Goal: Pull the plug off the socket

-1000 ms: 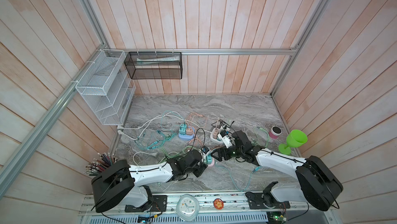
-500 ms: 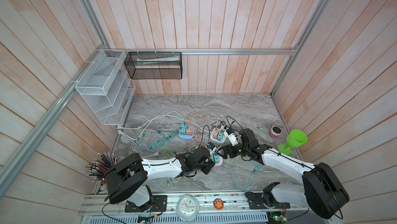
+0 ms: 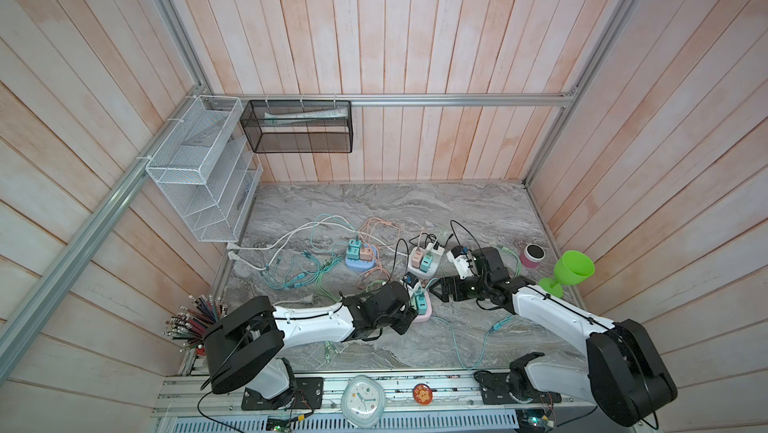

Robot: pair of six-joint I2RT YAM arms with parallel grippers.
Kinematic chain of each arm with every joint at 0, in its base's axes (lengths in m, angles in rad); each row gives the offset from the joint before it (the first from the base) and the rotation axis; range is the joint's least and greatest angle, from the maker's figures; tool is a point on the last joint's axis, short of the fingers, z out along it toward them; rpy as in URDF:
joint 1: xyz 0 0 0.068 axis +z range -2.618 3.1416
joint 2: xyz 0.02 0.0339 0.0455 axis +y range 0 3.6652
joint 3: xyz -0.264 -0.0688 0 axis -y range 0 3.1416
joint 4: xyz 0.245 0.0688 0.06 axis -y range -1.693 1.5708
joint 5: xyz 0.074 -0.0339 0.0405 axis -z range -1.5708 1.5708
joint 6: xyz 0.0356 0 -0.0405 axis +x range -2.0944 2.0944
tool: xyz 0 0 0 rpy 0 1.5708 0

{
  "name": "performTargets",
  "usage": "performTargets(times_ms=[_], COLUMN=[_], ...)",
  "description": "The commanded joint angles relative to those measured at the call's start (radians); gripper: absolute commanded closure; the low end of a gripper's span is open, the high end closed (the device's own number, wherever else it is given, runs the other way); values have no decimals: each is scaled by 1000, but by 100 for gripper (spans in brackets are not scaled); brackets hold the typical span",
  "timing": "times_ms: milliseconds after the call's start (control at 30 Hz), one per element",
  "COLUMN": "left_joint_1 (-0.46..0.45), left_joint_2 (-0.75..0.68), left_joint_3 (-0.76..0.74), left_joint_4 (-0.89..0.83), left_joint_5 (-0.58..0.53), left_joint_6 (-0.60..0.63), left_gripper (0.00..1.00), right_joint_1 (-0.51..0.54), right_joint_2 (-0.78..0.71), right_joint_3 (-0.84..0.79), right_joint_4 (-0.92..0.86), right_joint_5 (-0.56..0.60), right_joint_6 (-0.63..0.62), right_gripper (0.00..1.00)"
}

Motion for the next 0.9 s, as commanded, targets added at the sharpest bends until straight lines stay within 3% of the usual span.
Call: performTargets(times_ms=[0, 233, 333, 400, 467, 567, 700, 867], left_joint_1=[4, 4, 4, 4, 5, 5, 5, 6], left_joint_2=[-20, -29, -19, -15, -12, -10, -11, -15], left_joint_3=[12, 10, 19, 24, 27, 30, 40, 37], left_joint_4=[5, -8, -12, -10, -3, 2, -17, -20], left_joint_5=[-15, -21, -18, -18, -14, -2, 1, 1], left_joint_6=[19, 31, 32, 31, 30, 31, 36, 45], left_gripper=[51, 51, 51, 51, 51, 51, 51, 49], right_joint_1=[-19, -36, -38, -31, 27, 202, 212, 278], right_joint_2=[-49, -255, -338, -361, -383, -389, -379, -483], right_joint_3=[74, 96, 110, 93, 31, -5, -27, -13], right_joint_4=[-98, -164, -222, -251, -248, -210, -229, -252], right_joint_5=[183, 398, 341, 207, 151, 246, 211, 269], right_joint_6=[-35, -3, 40, 80, 167, 263, 343, 374], right_gripper=[2, 2, 2, 8, 16, 14, 21, 23])
